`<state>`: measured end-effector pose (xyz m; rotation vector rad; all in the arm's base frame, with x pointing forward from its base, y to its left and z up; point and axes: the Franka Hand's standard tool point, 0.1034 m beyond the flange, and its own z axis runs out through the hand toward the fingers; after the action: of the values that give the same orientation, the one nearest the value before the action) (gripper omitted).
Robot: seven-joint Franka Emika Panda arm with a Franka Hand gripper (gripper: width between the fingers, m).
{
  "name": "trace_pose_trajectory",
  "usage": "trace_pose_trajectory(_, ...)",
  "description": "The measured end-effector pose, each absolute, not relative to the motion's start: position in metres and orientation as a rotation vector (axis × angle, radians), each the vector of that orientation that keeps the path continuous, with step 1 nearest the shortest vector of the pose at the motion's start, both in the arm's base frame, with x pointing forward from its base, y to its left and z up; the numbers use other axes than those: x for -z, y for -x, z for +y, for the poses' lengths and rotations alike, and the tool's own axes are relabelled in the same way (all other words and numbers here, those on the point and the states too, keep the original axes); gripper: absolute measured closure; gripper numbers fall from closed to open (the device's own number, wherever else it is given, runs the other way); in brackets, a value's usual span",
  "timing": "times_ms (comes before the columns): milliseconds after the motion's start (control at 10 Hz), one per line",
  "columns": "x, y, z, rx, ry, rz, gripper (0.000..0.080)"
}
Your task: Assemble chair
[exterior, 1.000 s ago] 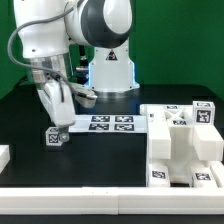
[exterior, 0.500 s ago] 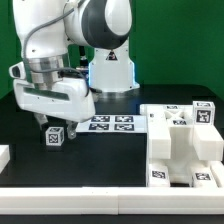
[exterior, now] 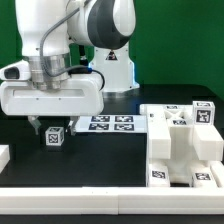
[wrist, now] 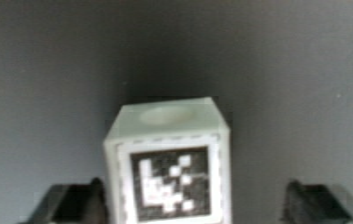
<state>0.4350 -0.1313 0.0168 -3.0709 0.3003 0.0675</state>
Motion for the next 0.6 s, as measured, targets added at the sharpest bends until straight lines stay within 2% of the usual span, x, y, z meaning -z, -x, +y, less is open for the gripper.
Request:
trace_pose_trajectory(100, -0.0159, -0.4329, -0.1245, -0.176, 3.031, 0.307, 0.0523)
trace_pose_trajectory(300, -0.0168, -0.4338, -0.1199, -0.392, 2.968, 0.296, 0.0518)
trace_pose_trajectory(600, -0.0165, -0.4398, -0.1249, -0.34, 2.994, 0.299, 0.0518)
